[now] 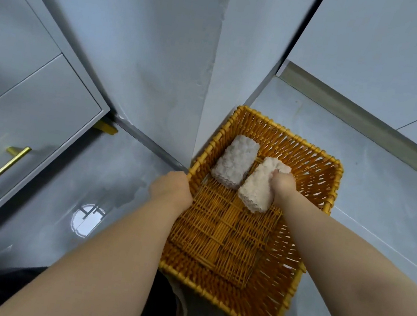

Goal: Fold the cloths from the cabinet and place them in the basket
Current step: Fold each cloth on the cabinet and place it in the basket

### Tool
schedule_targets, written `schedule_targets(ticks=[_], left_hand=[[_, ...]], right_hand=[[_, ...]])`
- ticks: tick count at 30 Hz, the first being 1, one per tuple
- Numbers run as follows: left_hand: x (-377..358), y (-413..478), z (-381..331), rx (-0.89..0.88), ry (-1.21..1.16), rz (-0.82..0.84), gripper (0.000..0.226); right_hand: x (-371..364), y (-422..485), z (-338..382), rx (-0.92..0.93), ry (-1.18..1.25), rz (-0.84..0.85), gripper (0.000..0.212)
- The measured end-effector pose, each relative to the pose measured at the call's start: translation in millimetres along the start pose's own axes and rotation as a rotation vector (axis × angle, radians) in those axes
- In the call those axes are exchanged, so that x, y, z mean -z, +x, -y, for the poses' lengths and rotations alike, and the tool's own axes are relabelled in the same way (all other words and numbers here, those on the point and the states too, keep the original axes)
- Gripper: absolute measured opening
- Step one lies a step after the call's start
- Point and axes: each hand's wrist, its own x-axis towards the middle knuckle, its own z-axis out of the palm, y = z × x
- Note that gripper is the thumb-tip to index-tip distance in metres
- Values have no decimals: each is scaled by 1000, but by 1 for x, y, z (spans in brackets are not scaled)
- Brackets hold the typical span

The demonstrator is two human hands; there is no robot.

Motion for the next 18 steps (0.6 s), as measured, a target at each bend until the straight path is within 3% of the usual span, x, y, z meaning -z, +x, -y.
schedule_targets(ticks=[2,5,9,12,15,18], left_hand=[[1,-1,1,-25,-10,-52,3],[4,-1,-6,-50,-46,-135,18],[6,2,-14,-33,-49,-141,24],[6,2,-14,-46,-27,-141,25],[8,2,-15,-53,-8,-137,26],[10,3,-17,-55,0,-118,27]], right_hand=[[2,11,1,67,-83,-15,43],[0,20,4,73,-121,39,41],[-11,34,1,-8,45,96,43],[-16,42,-1,-42,144,75,57],[-18,38,0,51,24,-42,60],[-18,22,-4,342,-270,-326,47]])
